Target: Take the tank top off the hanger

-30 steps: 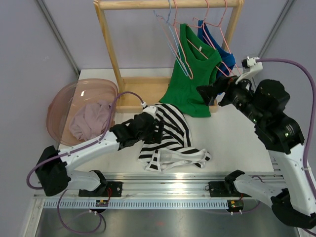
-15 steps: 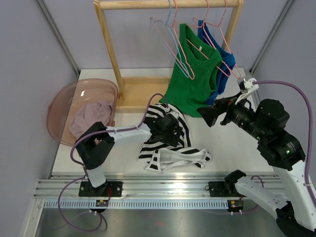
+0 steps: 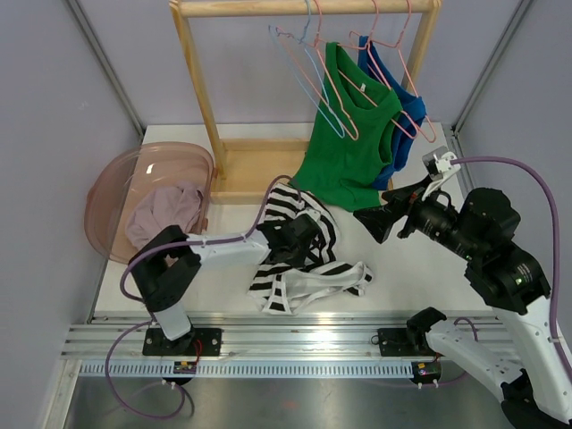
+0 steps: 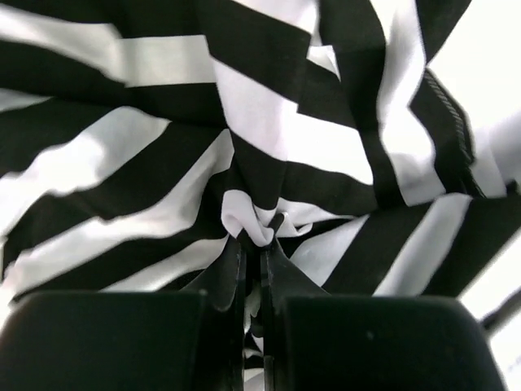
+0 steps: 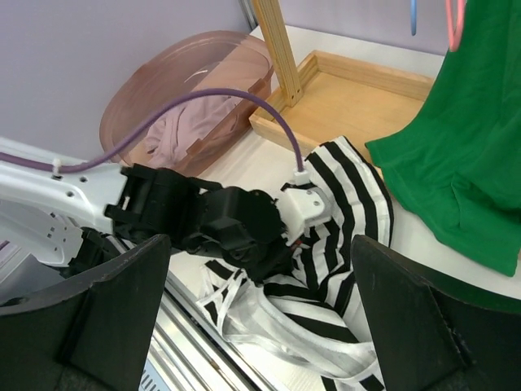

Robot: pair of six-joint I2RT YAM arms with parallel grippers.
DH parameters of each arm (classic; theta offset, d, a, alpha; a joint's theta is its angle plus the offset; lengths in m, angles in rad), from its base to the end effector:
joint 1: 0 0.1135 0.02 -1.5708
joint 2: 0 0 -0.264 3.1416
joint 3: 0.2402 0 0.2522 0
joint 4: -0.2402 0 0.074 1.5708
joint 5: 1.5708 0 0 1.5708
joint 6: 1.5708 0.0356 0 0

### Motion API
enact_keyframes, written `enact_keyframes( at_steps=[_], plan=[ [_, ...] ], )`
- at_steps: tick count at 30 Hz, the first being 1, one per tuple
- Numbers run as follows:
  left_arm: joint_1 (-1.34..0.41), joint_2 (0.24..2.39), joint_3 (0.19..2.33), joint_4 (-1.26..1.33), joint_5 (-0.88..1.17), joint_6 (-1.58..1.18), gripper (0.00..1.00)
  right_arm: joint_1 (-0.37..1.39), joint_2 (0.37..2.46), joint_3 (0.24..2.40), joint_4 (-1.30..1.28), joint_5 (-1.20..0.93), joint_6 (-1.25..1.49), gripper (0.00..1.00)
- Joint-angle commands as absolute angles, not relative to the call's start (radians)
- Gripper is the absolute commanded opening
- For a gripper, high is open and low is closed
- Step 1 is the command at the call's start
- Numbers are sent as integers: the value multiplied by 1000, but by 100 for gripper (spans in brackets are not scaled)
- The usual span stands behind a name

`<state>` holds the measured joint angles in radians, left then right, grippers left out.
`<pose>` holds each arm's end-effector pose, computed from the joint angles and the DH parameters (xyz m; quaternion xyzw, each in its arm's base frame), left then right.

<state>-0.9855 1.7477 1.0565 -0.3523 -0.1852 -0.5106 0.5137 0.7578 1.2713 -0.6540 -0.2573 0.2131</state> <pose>0.1979 -0.2867 0.1693 0.2027 0.9400 -0.1111 0.2509 0.0996 0.0666 0.4524 -0.1953 0.7277 0.3217 0.5734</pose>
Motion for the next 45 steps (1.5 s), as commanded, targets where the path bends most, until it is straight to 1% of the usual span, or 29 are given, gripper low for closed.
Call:
enact_keyframes(
  at_steps=[1, 3, 6, 12, 14, 20, 21, 23, 24, 26, 27, 29, 30, 32, 33, 36, 38, 39, 40, 43, 45],
  plan=[
    [-988, 1567, 1055, -428, -332, -537, 0, 514, 726, 1278, -601, -285, 196, 99],
    [-982, 1468, 1075, -484, -424, -537, 0, 514, 719, 1276, -600, -282, 198, 99],
    [-956, 1366, 1137, -604, -488, -534, 0, 514, 712, 1278, -603, -276, 195, 99],
    [-876, 1243, 1304, -811, -603, -508, 0, 514, 706, 1284, -606, -267, 189, 100],
    [-842, 1206, 1380, -870, -606, -480, 0, 514, 706, 1285, -606, -265, 189, 100],
    [-594, 1164, 1564, -965, -565, -393, 0, 512, 704, 1282, -601, -272, 192, 99],
    [-516, 1166, 1615, -972, -540, -368, 0, 512, 707, 1284, -604, -267, 190, 99],
    [-436, 1178, 1653, -976, -517, -347, 0, 514, 709, 1285, -612, -262, 186, 100],
    [-351, 1186, 1684, -980, -474, -330, 0, 514, 710, 1289, -614, -258, 184, 99],
    [-270, 1206, 1706, -985, -442, -321, 0, 512, 713, 1292, -620, -250, 180, 100],
    [-193, 1228, 1713, -988, -398, -313, 0, 512, 713, 1295, -621, -244, 179, 100],
    [-122, 1250, 1727, -982, -367, -307, 0, 514, 715, 1299, -626, -229, 175, 99],
    [-54, 1279, 1732, -979, -335, -307, 0, 514, 719, 1307, -630, -207, 175, 99],
    [-2, 1314, 1759, -979, -296, -311, 0, 512, 727, 1318, -637, -184, 170, 100],
    [65, 1331, 1770, -982, -273, -314, 0, 512, 730, 1330, -641, -166, 172, 100],
    [129, 1397, 1802, -977, -229, -328, 0, 514, 767, 1364, -663, -138, 178, 99],
    [147, 1443, 1818, -980, -222, -324, 21, 514, 784, 1381, -673, -106, 195, 99],
    [161, 1457, 1830, -994, -244, -328, 45, 514, 790, 1394, -686, -47, 201, 100],
    [167, 1465, 1835, -1003, -259, -334, 98, 514, 802, 1400, -693, -8, 216, 100],
    [169, 1460, 1815, -999, -246, -330, 99, 514, 833, 1439, -719, 115, 213, 99],
    [169, 1428, 1778, -976, -188, -318, 99, 514, 856, 1465, -732, 182, 210, 99]
  ],
)
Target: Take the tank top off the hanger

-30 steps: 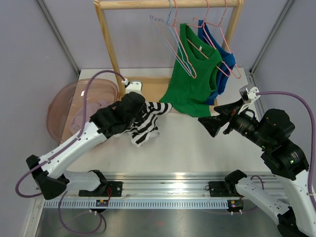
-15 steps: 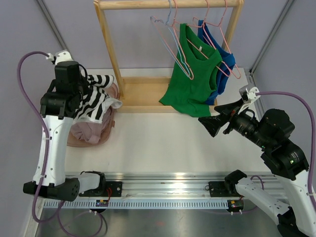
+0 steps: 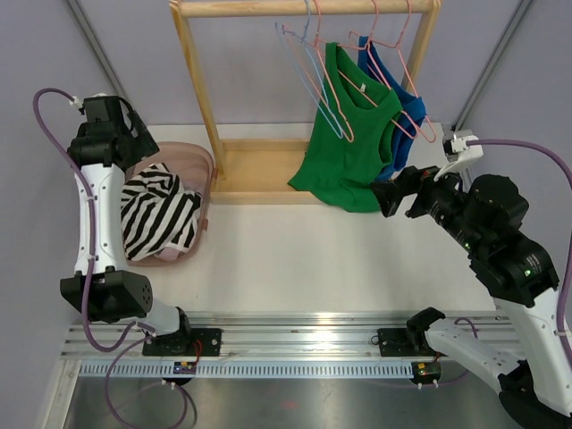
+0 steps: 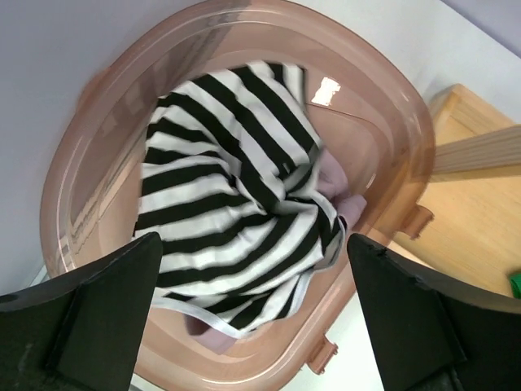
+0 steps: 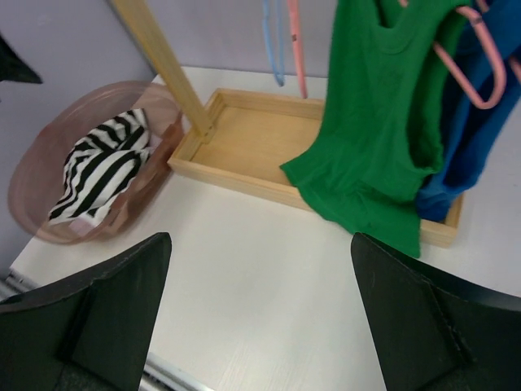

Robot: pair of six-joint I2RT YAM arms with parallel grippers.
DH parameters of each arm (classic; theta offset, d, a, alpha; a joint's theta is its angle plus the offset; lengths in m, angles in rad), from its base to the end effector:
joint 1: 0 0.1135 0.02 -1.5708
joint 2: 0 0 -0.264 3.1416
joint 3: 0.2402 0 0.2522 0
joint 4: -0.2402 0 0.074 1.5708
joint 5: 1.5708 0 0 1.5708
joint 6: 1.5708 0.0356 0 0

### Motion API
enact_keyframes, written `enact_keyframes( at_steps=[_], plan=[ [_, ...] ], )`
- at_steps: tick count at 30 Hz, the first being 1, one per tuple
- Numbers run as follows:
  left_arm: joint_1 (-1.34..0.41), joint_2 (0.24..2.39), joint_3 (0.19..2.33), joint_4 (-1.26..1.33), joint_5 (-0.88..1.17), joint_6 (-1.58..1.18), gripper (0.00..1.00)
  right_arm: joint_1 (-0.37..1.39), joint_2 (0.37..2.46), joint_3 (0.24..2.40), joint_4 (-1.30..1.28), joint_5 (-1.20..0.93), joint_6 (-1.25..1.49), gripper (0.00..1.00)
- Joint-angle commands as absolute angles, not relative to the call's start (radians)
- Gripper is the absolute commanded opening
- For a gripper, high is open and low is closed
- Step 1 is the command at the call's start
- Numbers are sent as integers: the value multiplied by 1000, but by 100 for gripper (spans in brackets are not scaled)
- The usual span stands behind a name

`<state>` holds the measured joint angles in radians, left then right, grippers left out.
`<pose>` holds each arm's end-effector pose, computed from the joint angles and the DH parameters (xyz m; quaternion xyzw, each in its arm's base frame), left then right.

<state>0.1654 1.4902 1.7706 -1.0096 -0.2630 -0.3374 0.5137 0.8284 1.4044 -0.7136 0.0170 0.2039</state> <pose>0.2928 0.0583 0.4299 -0.2770 0.8631 0.0845 0.4137 0.1073 0.0598 0.4767 -0.1108 0.7459 0.2246 0.6172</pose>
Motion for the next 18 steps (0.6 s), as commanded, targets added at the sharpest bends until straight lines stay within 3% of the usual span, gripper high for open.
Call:
enact_keyframes(
  at_steps=[1, 5, 11, 18],
  plan=[
    [167, 1414, 1764, -970, -163, -313, 99, 514, 864, 1470, -729, 207, 201, 99],
    [105, 1335, 1686, -922, -54, -293, 99, 512, 945, 1563, -785, 314, 180, 99],
    [-164, 1232, 1613, -959, -196, -278, 99, 508, 1092, 1692, -810, 354, 117, 98],
    [-363, 1016, 1304, -855, -224, -333, 99, 419, 1287, 1842, -802, 288, 48, 81]
  ],
)
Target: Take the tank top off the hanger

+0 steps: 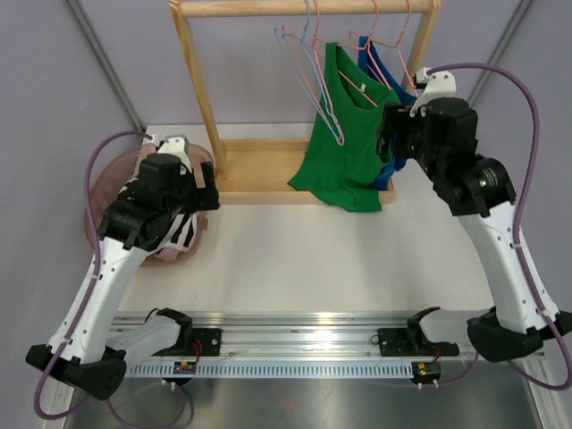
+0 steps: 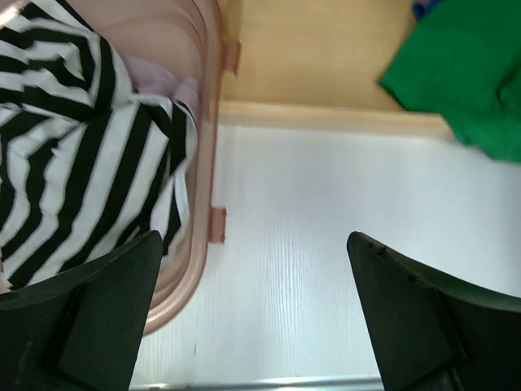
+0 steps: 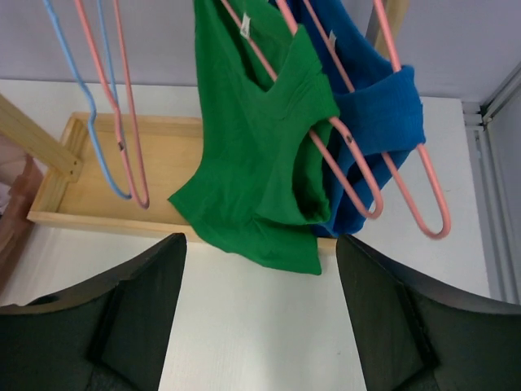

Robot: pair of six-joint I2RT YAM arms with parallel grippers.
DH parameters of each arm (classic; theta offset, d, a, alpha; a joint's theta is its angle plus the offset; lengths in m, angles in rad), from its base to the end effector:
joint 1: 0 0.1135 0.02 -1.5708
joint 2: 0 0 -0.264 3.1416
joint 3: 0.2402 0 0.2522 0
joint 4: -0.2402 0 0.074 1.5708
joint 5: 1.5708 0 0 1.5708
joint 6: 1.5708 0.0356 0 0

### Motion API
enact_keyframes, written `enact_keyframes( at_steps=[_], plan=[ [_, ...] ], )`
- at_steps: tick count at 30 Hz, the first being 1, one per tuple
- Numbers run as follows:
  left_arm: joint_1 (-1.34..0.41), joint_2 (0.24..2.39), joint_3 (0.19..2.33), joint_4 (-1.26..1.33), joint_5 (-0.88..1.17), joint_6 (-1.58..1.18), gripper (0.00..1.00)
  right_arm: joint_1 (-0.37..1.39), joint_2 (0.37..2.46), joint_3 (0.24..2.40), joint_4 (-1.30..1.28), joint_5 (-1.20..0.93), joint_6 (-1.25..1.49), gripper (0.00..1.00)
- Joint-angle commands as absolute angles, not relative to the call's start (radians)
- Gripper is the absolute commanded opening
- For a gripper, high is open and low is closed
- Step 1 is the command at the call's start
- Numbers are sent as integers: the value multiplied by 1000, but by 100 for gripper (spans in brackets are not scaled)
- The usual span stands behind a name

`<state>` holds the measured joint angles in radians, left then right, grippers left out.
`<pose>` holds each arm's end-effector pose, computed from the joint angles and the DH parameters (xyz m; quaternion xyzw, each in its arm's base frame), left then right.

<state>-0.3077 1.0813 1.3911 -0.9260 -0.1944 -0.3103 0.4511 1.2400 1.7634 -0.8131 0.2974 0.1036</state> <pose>0.1925 -0.0540 0.4154 -0.0457 0.8840 -0.0569 0.4618 0.2025 0.0865 0.5067 -0.0499 0.7963 0.0476 0.6010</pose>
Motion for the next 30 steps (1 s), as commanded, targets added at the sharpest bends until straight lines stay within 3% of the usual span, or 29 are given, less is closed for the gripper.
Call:
enact_keyframes(
  at_steps=[1, 13, 17, 19, 25, 28, 30],
  plan=[
    [-379, 997, 1275, -845, -221, -342, 99, 405, 1304, 1857, -799, 278, 35, 80],
    [-480, 838, 974, -706, -91, -319, 99, 327, 1538, 2120, -733, 124, -190, 69],
    [-483, 833, 959, -701, -91, -308, 99, 295, 1635, 2250, -768, 17, -235, 66],
    [-483, 833, 957, -706, -103, -302, 99, 281, 1712, 2321, -823, 5, -255, 59],
    [-483, 838, 950, -707, -104, -291, 99, 247, 1864, 2523, -873, -90, -253, 55],
    [-483, 845, 951, -710, -103, -287, 99, 232, 1911, 2586, -884, -144, -235, 45],
    [-483, 854, 951, -713, -100, -281, 99, 229, 1919, 2599, -881, -201, -219, 32]
  ],
)
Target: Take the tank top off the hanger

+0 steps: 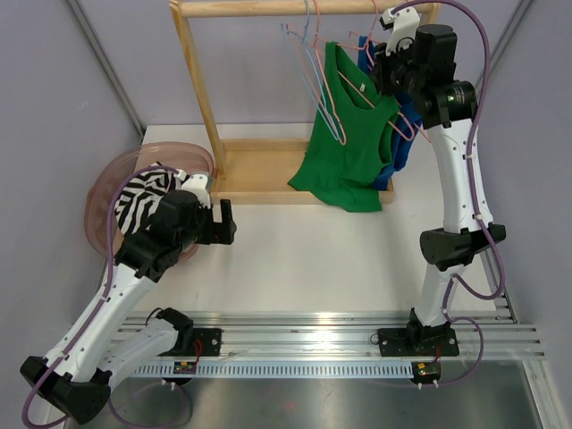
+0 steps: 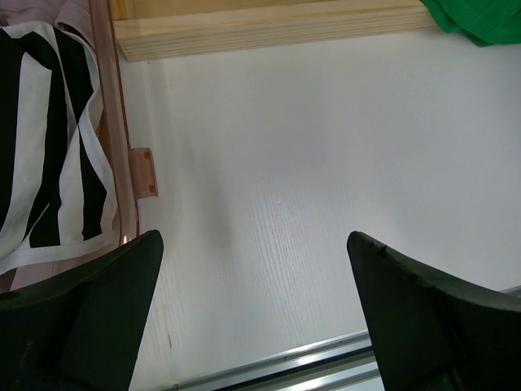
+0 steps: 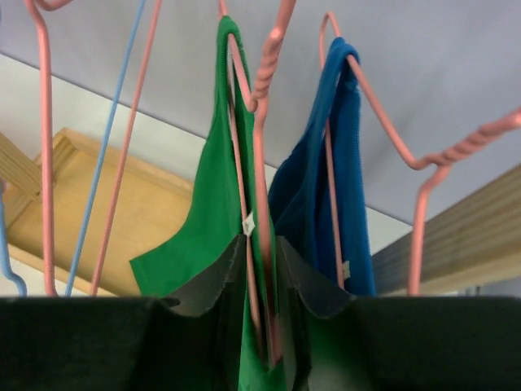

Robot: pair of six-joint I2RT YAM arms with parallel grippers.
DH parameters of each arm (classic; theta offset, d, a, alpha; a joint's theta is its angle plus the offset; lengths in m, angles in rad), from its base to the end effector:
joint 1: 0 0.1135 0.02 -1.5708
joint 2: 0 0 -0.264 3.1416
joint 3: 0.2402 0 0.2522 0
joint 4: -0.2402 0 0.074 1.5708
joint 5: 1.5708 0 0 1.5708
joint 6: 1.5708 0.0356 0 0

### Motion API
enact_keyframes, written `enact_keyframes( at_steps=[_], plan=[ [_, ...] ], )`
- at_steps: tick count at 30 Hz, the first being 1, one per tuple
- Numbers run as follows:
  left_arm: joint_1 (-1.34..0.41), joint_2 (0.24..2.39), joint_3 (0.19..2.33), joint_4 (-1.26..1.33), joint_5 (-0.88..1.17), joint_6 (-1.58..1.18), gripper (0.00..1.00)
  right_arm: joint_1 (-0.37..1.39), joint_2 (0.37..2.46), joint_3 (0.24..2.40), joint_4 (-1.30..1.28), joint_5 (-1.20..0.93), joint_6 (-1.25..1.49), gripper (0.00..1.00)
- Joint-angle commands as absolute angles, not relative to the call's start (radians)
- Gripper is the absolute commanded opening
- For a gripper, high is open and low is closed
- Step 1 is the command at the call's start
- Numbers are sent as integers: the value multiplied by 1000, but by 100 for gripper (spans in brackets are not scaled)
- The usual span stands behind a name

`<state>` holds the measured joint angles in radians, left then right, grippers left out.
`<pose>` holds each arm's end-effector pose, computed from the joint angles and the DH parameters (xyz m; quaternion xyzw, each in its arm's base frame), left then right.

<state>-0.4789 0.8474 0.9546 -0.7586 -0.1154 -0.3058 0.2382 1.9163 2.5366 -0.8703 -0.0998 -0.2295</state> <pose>0.1522 -0.0744 0.3309 0.0519 0.8936 -0.1216 0.4290 0.3683 0.0931 0.5260 -0.2125 0.7602 0.0421 0.6125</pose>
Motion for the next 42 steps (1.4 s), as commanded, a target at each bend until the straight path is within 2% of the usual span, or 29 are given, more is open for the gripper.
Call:
enact_keyframes(
  at_steps=[1, 2, 4, 6, 16, 32, 42],
  plan=[
    [-483, 856, 953, -712, -100, -279, 99, 229, 1917, 2599, -874, -225, -215, 25],
    [-483, 864, 953, -713, -95, -276, 99, 230, 1913, 2592, -870, -262, -207, 17],
    [-482, 867, 956, -715, -94, -276, 99, 229, 1911, 2589, -858, -282, -190, 7],
    [-482, 865, 954, -712, -89, -275, 99, 229, 1905, 2585, -847, -308, -169, 0],
    [-482, 868, 950, -710, -84, -278, 99, 229, 1830, 2576, -739, -356, -34, 0],
    [-482, 854, 946, -709, -101, -287, 99, 229, 1652, 2484, -733, -341, -35, 0],
    [-482, 808, 948, -677, -64, -296, 99, 229, 1310, 2065, -747, -253, -45, 0]
  ],
)
